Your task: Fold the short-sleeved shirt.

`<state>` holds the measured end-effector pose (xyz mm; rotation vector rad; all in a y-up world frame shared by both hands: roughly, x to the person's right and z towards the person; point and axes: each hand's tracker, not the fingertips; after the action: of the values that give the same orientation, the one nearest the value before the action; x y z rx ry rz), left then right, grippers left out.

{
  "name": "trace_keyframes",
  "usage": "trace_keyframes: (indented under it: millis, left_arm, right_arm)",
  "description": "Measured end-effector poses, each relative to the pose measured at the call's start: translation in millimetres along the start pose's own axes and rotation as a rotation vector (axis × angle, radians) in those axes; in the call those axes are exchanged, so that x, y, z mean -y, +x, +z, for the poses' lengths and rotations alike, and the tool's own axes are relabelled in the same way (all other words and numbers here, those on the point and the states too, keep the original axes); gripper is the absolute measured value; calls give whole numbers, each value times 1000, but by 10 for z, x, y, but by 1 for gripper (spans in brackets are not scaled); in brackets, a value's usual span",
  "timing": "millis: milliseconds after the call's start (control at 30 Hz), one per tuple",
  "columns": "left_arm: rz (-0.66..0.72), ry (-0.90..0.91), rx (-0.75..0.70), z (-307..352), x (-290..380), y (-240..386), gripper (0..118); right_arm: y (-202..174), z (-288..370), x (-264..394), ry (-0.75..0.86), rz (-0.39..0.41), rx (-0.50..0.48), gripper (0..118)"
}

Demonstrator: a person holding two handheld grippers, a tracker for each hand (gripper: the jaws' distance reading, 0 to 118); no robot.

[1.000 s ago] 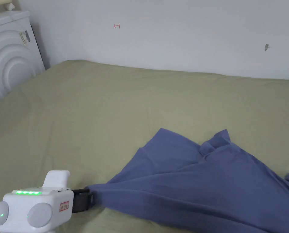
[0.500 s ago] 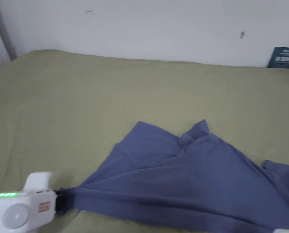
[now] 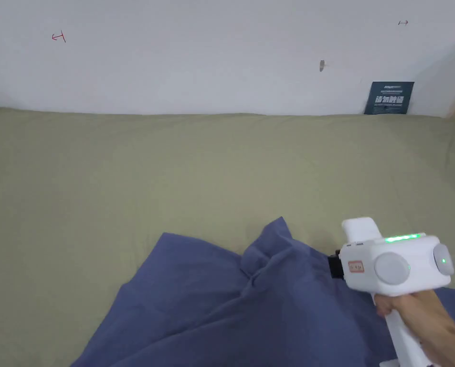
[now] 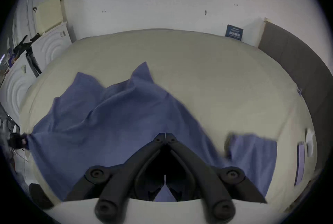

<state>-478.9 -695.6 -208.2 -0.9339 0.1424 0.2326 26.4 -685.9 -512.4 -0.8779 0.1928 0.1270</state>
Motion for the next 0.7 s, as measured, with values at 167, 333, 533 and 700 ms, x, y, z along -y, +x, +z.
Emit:
trace_keyframes:
  millis: [167, 333, 533, 700]
  left_arm:
    - [-2, -19, 0, -59, -25, 0, 1]
    - [-18, -30, -6, -98, -24, 27, 1]
    - [-25, -28, -24, -4, -52, 98, 1]
    - [0, 96, -15, 465, -168, 139, 1]
  right_arm:
    - [27, -468, -258, -103, 61, 79, 105]
    - [41, -545, -159, -182, 41, 94, 81]
    - [-24, 294, -212, -30, 26, 2, 0]
    - [57, 1442, 91, 197, 36, -23, 0]
